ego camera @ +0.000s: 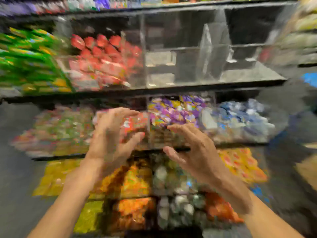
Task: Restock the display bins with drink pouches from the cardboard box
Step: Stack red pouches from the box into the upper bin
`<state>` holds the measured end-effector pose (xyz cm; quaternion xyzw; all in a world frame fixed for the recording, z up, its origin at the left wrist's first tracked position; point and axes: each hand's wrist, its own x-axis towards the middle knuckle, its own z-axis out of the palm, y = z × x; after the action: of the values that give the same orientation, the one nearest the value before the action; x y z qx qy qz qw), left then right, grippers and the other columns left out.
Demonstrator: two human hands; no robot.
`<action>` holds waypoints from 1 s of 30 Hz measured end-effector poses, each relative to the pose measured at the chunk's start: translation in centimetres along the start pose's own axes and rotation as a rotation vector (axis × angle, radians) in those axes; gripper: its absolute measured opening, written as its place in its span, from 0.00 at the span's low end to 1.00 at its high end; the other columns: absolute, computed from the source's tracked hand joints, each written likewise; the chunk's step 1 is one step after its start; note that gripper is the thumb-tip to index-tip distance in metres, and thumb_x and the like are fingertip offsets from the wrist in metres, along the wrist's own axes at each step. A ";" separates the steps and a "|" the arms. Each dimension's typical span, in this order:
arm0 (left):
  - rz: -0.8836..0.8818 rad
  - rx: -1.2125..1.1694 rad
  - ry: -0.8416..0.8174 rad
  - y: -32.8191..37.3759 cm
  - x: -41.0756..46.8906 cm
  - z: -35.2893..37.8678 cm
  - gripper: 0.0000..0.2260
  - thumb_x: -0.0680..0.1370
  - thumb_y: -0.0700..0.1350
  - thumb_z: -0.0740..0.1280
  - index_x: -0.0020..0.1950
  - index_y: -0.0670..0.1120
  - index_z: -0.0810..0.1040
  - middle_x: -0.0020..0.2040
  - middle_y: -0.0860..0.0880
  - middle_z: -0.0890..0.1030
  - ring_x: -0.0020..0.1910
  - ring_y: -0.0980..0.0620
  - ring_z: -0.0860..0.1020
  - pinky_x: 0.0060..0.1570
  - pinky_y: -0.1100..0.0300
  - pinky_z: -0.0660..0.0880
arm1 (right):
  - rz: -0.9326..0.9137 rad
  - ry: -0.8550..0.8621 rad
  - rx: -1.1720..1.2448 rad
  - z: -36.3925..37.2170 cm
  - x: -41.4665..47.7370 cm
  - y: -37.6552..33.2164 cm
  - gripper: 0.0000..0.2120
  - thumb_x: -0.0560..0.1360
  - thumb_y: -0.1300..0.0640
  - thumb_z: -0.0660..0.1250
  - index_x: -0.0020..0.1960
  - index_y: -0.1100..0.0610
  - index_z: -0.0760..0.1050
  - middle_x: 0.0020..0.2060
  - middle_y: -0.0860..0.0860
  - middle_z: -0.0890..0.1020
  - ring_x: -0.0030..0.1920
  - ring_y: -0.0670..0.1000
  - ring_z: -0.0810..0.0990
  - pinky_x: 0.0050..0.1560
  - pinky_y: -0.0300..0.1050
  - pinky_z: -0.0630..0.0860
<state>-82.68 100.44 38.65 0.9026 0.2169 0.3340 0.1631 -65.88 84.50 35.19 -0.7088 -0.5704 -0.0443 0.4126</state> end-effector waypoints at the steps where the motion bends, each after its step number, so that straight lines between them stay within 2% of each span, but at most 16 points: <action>1: 0.022 -0.014 -0.044 2.1 -0.6 2.7 0.21 0.72 0.56 0.67 0.62 0.48 0.78 0.59 0.48 0.77 0.60 0.49 0.75 0.65 0.65 0.64 | 0.069 -0.006 -0.011 -1.9 -2.8 1.5 0.22 0.72 0.44 0.68 0.62 0.53 0.78 0.55 0.50 0.82 0.54 0.50 0.80 0.56 0.40 0.73; 2: 0.054 -0.038 -0.102 4.5 -1.1 5.5 0.22 0.72 0.56 0.66 0.62 0.47 0.78 0.60 0.47 0.76 0.61 0.48 0.74 0.66 0.64 0.65 | 0.145 -0.006 -0.019 -3.8 -5.8 2.9 0.23 0.72 0.43 0.67 0.63 0.54 0.78 0.56 0.50 0.82 0.56 0.51 0.80 0.58 0.42 0.73; 3: 0.090 -0.072 -0.159 7.2 -1.6 8.3 0.22 0.73 0.57 0.65 0.63 0.48 0.77 0.60 0.46 0.75 0.62 0.47 0.73 0.66 0.59 0.67 | 0.223 0.008 -0.032 -6.0 -8.8 4.3 0.24 0.72 0.43 0.67 0.63 0.55 0.77 0.55 0.51 0.82 0.56 0.52 0.81 0.58 0.43 0.74; 5: 0.171 -0.135 -0.246 13.2 -2.1 13.7 0.22 0.73 0.57 0.64 0.64 0.50 0.77 0.62 0.46 0.75 0.63 0.44 0.73 0.64 0.49 0.71 | 0.403 0.082 -0.102 -10.5 -14.6 7.0 0.25 0.71 0.42 0.68 0.62 0.55 0.78 0.52 0.53 0.83 0.52 0.55 0.82 0.55 0.47 0.76; 6: 0.223 -0.153 -0.284 16.3 -2.3 16.4 0.23 0.73 0.58 0.63 0.65 0.50 0.77 0.63 0.45 0.75 0.64 0.44 0.72 0.63 0.47 0.72 | 0.493 0.118 -0.162 -12.7 -17.4 8.3 0.25 0.70 0.42 0.68 0.61 0.54 0.78 0.50 0.53 0.83 0.51 0.57 0.82 0.53 0.49 0.77; 8: 0.368 -0.163 -0.358 22.5 -2.5 22.0 0.24 0.73 0.58 0.65 0.66 0.50 0.77 0.64 0.44 0.75 0.64 0.43 0.72 0.62 0.48 0.73 | 0.647 0.161 -0.264 -17.3 -22.8 11.0 0.26 0.69 0.43 0.70 0.61 0.56 0.78 0.53 0.54 0.83 0.52 0.58 0.82 0.54 0.47 0.74; 11: 0.586 -0.209 -0.458 31.8 -2.6 31.2 0.26 0.70 0.51 0.75 0.67 0.49 0.75 0.67 0.41 0.74 0.64 0.39 0.74 0.61 0.47 0.75 | 0.874 0.181 -0.296 -24.3 -30.0 15.8 0.27 0.72 0.48 0.75 0.67 0.56 0.75 0.62 0.52 0.79 0.63 0.57 0.76 0.62 0.45 0.68; 15: 0.748 -0.269 -0.636 44.2 -3.8 43.1 0.24 0.70 0.47 0.75 0.66 0.47 0.77 0.65 0.41 0.77 0.62 0.39 0.76 0.60 0.50 0.75 | 1.183 0.167 -0.283 -32.9 -38.9 23.5 0.30 0.77 0.44 0.68 0.76 0.50 0.65 0.71 0.48 0.70 0.72 0.51 0.67 0.69 0.46 0.65; 18: 0.799 -0.271 -0.800 52.3 -4.6 52.1 0.20 0.72 0.47 0.71 0.63 0.46 0.78 0.60 0.44 0.78 0.58 0.41 0.76 0.56 0.49 0.76 | 1.330 0.182 -0.277 -38.2 -44.2 30.7 0.26 0.79 0.44 0.66 0.74 0.52 0.67 0.70 0.49 0.72 0.71 0.52 0.69 0.65 0.44 0.65; 21: 0.786 -0.185 -0.988 58.2 -5.4 59.7 0.18 0.75 0.47 0.69 0.64 0.46 0.76 0.61 0.44 0.76 0.60 0.40 0.74 0.55 0.46 0.74 | 1.444 0.174 -0.230 -41.7 -47.8 37.2 0.23 0.80 0.47 0.65 0.72 0.54 0.69 0.68 0.50 0.74 0.69 0.54 0.71 0.64 0.48 0.68; 24: 0.683 -0.109 -1.128 61.8 -5.4 65.0 0.17 0.78 0.47 0.67 0.67 0.47 0.74 0.63 0.44 0.76 0.63 0.42 0.72 0.58 0.49 0.72 | 1.526 0.139 -0.159 -43.6 -50.2 42.3 0.18 0.82 0.52 0.62 0.70 0.56 0.70 0.64 0.54 0.76 0.66 0.56 0.72 0.60 0.51 0.73; 27: 0.607 -0.069 -1.210 64.0 -4.6 70.4 0.18 0.78 0.45 0.66 0.68 0.47 0.75 0.63 0.42 0.78 0.64 0.43 0.74 0.59 0.50 0.72 | 1.605 0.105 -0.137 -44.6 -52.3 46.9 0.12 0.84 0.56 0.57 0.64 0.57 0.73 0.61 0.56 0.77 0.61 0.57 0.74 0.56 0.53 0.74; 30: 0.600 -0.014 -1.259 65.0 -3.8 75.8 0.17 0.78 0.46 0.67 0.66 0.46 0.75 0.63 0.44 0.79 0.63 0.43 0.75 0.58 0.51 0.71 | 1.703 0.101 -0.064 -44.5 -54.1 50.8 0.12 0.82 0.62 0.55 0.61 0.59 0.74 0.61 0.58 0.77 0.60 0.59 0.76 0.53 0.51 0.73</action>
<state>-15.81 31.83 10.34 0.9445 -0.1799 -0.2207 0.1641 -23.44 13.99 8.37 -0.9045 0.1776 0.2331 0.3099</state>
